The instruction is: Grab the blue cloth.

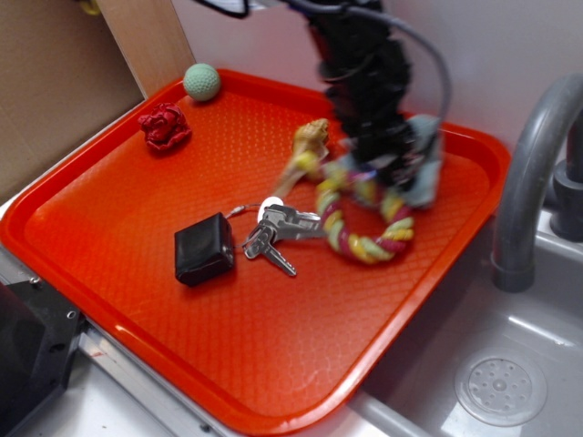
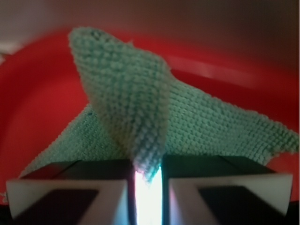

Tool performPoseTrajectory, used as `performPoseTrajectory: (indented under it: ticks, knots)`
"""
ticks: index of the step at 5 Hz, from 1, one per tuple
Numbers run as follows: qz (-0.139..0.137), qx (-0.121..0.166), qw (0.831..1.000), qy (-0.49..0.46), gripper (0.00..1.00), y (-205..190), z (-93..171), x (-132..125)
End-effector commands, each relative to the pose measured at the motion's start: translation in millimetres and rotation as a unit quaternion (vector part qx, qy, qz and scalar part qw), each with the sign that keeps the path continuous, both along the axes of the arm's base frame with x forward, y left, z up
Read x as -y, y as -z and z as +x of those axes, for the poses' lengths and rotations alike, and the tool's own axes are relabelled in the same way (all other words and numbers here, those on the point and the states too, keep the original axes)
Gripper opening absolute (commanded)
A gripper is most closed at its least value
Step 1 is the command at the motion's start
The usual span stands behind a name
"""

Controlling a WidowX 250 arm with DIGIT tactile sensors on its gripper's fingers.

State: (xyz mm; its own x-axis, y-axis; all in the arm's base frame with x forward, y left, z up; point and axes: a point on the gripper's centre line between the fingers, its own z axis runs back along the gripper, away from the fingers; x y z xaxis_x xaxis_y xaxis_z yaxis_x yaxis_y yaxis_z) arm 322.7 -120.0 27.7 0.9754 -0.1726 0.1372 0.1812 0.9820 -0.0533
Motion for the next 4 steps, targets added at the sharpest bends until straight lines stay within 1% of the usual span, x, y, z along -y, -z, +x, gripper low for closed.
performPoseTrajectory:
  ticks: [1,2,3,4]
  knots:
    - [-0.085,0.025,0.985,-0.147,0.0,-126,-8,-40]
    - [-0.116,0.062,0.978,-0.161,0.0,-175,-18,-52]
    - [-0.121,0.054,0.976,-0.172,0.0,-225,-19,-61]
    - [-0.108,0.048,0.978,-0.171,0.0,-241,-20,-59]
